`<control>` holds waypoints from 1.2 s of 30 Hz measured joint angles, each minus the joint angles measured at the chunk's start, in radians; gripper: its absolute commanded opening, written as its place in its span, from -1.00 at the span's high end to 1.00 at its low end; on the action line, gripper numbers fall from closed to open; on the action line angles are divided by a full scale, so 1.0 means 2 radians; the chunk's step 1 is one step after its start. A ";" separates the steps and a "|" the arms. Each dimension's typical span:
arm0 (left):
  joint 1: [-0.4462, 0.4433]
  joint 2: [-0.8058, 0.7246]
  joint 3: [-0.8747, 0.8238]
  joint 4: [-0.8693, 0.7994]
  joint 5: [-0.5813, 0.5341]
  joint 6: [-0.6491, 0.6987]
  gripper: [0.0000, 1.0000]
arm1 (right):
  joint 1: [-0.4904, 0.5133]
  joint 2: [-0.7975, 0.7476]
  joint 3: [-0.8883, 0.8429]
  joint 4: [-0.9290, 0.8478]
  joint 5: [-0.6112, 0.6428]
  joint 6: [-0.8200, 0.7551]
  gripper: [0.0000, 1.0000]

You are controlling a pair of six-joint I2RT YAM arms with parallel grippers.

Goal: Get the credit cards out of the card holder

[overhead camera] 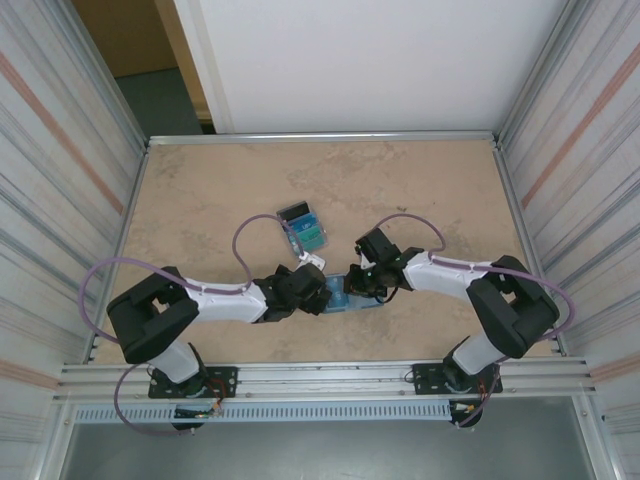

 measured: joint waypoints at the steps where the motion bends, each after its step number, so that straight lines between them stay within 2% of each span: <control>1: 0.000 0.000 0.000 0.000 0.000 -0.001 -0.97 | 0.000 0.001 0.000 0.000 0.000 0.000 0.69; 10: 0.000 0.002 0.006 -0.011 -0.001 -0.002 -0.98 | -0.005 0.008 -0.002 0.016 -0.017 0.000 0.69; 18: -0.002 0.004 0.012 -0.022 -0.004 -0.002 -0.97 | -0.028 0.008 -0.034 0.073 -0.067 0.005 0.69; 26: -0.003 0.005 0.017 -0.033 -0.006 -0.002 -0.98 | -0.043 0.002 -0.056 0.108 -0.100 0.015 0.84; 36: -0.003 0.005 0.020 -0.041 -0.012 -0.002 -0.97 | -0.051 -0.005 -0.057 0.118 -0.113 0.017 1.00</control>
